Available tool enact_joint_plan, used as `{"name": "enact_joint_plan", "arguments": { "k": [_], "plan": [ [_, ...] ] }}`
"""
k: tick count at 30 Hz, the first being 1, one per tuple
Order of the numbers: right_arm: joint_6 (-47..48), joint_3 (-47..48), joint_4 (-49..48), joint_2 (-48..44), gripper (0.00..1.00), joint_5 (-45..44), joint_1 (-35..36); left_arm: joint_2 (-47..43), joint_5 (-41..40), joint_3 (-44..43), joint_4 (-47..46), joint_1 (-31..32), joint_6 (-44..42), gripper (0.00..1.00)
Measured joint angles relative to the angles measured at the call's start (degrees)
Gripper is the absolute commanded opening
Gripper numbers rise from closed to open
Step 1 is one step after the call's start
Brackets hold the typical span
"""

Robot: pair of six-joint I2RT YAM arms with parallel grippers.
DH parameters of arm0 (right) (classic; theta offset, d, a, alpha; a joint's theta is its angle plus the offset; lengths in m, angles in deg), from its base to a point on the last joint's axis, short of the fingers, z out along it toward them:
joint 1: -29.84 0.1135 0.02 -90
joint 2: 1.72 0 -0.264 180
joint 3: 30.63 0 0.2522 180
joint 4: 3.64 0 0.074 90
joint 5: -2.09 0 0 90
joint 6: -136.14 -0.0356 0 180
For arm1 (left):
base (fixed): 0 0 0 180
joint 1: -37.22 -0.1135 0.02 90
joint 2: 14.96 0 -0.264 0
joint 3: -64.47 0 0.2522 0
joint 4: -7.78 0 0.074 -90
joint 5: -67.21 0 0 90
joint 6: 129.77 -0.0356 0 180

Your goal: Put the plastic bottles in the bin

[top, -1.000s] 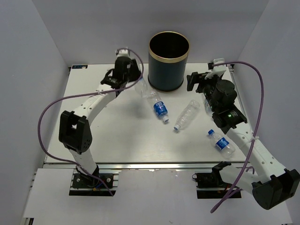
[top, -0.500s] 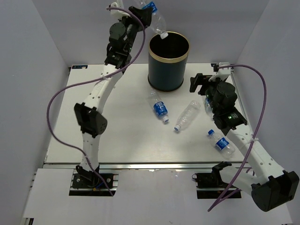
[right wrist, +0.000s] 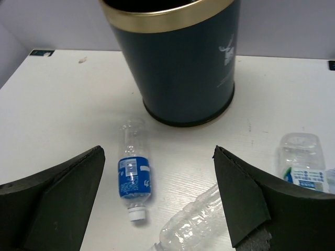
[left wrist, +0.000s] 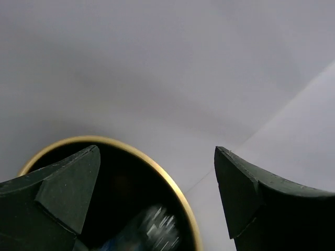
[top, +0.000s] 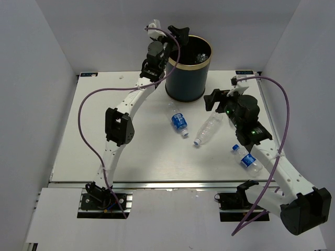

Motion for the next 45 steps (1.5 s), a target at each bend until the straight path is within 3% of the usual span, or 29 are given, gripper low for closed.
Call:
{"name": "enact_joint_plan", "arguments": {
  "k": [6,9,11,14,18,21,26,32,39,45],
  "plan": [
    [2.1,1.2,0.8,5.8,0.89,8.3,1.8,-9.7,0.6,1.0,2.4,0.5,-3.8,0.98],
    [4.8,3.4,2.6,11.7,0.89,9.9,4.9,-20.5,1.1,8.5,4.8,0.4,-7.3,0.98],
    [7.0,5.3,3.2,16.3,0.89,9.7,7.8,-30.5,0.9,18.4,5.5,0.3,-9.9,0.98],
    [9.8,9.5,6.3,23.7,0.89,8.8,11.8,-49.3,-1.6,41.1,4.3,0.2,-13.6,0.98],
    [11.1,15.4,8.8,33.8,0.89,6.7,14.1,-71.3,-10.8,67.8,4.9,0.2,-16.0,0.98],
    [11.8,21.4,10.4,41.7,0.89,4.1,14.3,-81.9,-18.2,80.2,10.4,0.0,-14.6,0.98],
    [12.8,32.3,12.7,53.6,0.85,0.3,14.2,-93.5,-23.1,95.9,21.0,-0.3,-9.0,0.98],
    [11.1,38.6,17.2,61.0,0.77,-4.4,14.2,-104.1,-28.3,102.9,34.2,-0.3,-2.2,0.98],
    [10.4,38.9,19.3,61.0,0.39,-3.1,14.4,-109.8,-32.8,103.6,41.4,-0.3,3.7,0.98],
    [12.5,41.6,21.4,52.7,0.36,9.3,14.9,-109.3,-34.9,103.7,43.9,-0.3,5.2,0.98]
  ]
}}
